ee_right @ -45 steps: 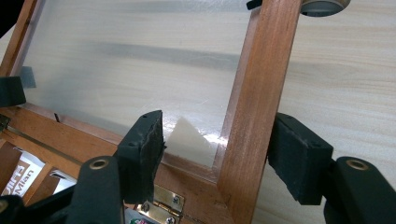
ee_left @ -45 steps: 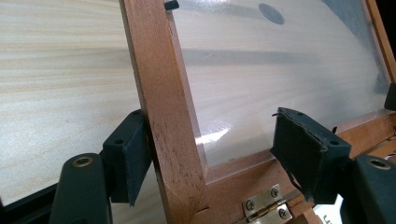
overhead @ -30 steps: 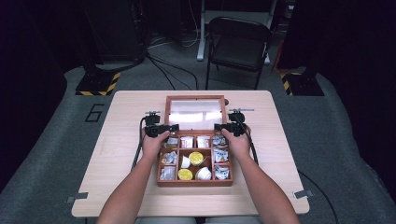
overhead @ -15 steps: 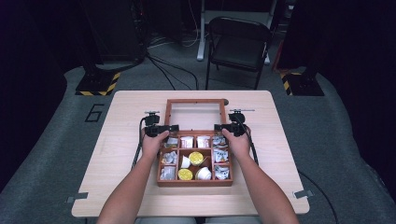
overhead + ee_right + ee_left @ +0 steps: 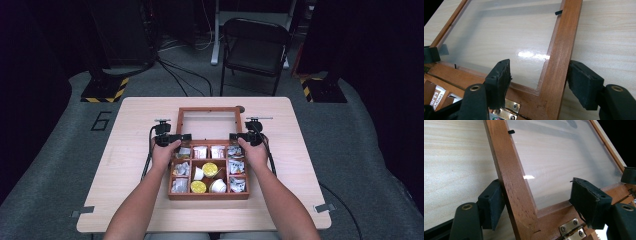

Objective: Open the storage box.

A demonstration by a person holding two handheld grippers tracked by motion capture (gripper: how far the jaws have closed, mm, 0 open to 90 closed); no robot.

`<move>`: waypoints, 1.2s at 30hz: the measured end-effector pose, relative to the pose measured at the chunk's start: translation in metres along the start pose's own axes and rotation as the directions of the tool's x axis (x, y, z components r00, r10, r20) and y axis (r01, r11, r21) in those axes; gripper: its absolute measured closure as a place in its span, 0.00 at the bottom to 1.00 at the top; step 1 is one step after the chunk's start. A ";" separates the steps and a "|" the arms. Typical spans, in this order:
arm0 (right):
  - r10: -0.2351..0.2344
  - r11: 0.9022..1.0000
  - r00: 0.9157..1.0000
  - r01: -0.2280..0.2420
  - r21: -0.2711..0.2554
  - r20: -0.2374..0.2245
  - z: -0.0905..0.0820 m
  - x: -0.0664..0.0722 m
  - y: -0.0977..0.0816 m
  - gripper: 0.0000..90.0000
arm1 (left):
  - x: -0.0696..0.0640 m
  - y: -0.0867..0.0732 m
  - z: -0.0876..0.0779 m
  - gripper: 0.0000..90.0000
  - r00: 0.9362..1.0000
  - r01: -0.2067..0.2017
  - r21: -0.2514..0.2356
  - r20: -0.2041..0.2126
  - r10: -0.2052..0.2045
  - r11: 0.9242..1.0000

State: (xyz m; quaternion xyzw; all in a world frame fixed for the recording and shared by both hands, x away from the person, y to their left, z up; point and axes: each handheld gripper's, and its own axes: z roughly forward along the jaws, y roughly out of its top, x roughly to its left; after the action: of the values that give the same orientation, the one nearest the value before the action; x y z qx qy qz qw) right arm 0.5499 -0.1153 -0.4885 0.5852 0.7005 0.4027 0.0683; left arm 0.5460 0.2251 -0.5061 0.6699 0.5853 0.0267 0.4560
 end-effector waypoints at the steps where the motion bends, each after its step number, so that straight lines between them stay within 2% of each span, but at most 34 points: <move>1: 0.004 1.000 1.000 -0.004 0.004 -0.002 0.000 0.000 0.000 0.39 | 0.000 0.000 0.000 0.32 1.000 0.002 0.001 0.001 -0.002 1.000; 9: 0.004 1.000 1.000 -0.004 0.004 -0.004 0.001 -0.001 0.000 0.39 | 0.001 0.000 0.001 0.32 1.000 0.007 0.001 0.010 -0.007 1.000; 12: 0.023 1.000 1.000 -0.023 0.013 -0.009 0.001 -0.001 0.000 0.39 | 0.002 0.000 0.001 0.32 1.000 0.015 0.006 0.015 -0.015 1.000; 18: 0.028 1.000 1.000 -0.027 0.015 -0.015 0.002 -0.003 0.000 0.39 | 0.003 -0.001 0.002 0.32 0.999 0.034 0.010 0.021 -0.035 0.999; 20: 0.045 0.999 0.999 -0.045 0.021 -0.017 0.002 -0.003 0.000 0.39 | 0.004 -0.001 0.002 0.32 0.999 0.043 0.012 0.021 -0.043 0.999; 27: 0.050 0.998 0.999 -0.050 0.023 -0.020 0.003 -0.005 -0.001 0.39 | 0.005 0.000 0.002 0.32 0.999 0.044 0.027 0.025 -0.045 0.999; 33: 0.087 0.996 0.996 -0.087 0.034 -0.024 0.004 -0.005 -0.001 0.39 | 0.006 -0.001 0.003 0.32 0.998 0.063 0.028 0.026 -0.063 0.998; 36: 0.092 0.995 0.996 -0.091 0.034 -0.023 0.004 -0.005 -0.001 0.39 | 0.006 -0.001 0.003 0.32 0.998 0.064 0.028 0.026 -0.065 0.998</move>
State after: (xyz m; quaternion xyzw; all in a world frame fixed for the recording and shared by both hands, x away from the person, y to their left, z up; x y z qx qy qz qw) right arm 0.5526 -0.1176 -0.4938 0.6126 0.6803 0.4011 0.0315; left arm 0.5484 0.2283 -0.5114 0.6572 0.6008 -0.0051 0.4551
